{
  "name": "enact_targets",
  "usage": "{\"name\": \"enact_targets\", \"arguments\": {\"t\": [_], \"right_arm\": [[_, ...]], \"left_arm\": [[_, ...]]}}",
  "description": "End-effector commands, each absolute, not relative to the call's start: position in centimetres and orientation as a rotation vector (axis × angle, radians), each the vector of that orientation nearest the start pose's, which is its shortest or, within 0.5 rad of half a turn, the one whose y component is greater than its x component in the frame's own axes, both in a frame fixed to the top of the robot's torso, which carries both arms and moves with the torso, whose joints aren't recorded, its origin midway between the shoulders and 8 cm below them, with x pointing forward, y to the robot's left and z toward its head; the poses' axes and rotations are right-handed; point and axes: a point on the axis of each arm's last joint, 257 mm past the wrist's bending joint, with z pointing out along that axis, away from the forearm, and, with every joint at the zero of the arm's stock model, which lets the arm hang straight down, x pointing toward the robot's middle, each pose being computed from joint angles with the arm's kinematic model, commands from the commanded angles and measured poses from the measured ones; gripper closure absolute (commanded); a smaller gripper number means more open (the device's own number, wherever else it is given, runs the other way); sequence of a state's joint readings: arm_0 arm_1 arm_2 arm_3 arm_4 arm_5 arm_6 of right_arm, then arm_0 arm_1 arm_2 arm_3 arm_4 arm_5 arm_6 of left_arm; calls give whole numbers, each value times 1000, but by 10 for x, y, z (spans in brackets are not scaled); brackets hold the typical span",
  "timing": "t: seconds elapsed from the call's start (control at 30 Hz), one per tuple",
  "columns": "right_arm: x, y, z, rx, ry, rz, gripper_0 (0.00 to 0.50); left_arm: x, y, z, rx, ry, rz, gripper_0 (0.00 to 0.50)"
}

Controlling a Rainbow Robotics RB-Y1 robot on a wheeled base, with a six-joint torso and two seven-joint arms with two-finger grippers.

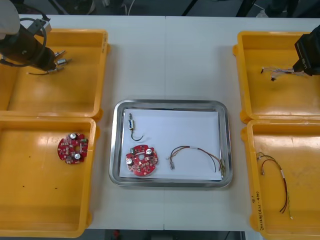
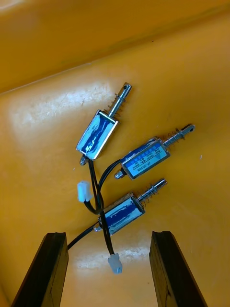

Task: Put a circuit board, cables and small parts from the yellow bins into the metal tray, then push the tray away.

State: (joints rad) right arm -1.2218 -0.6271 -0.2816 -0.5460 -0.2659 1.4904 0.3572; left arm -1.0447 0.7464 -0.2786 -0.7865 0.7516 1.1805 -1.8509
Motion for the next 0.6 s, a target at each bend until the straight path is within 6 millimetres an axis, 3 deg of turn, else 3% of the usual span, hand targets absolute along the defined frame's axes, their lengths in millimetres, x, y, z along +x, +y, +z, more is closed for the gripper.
{"name": "enact_targets", "arguments": {"t": [0.03, 0.3, 0.6], "right_arm": [[589, -433, -82, 1774, 2088, 318, 500], [552, -409, -29, 1568, 2296, 275, 500], [565, -382, 28, 1168, 2320, 312, 500]], "left_arm": [[667, 368, -112, 410, 2390, 194, 0], [676, 364, -125, 422, 2364, 185, 0], [679, 366, -133, 464, 2352, 234, 0]]}}
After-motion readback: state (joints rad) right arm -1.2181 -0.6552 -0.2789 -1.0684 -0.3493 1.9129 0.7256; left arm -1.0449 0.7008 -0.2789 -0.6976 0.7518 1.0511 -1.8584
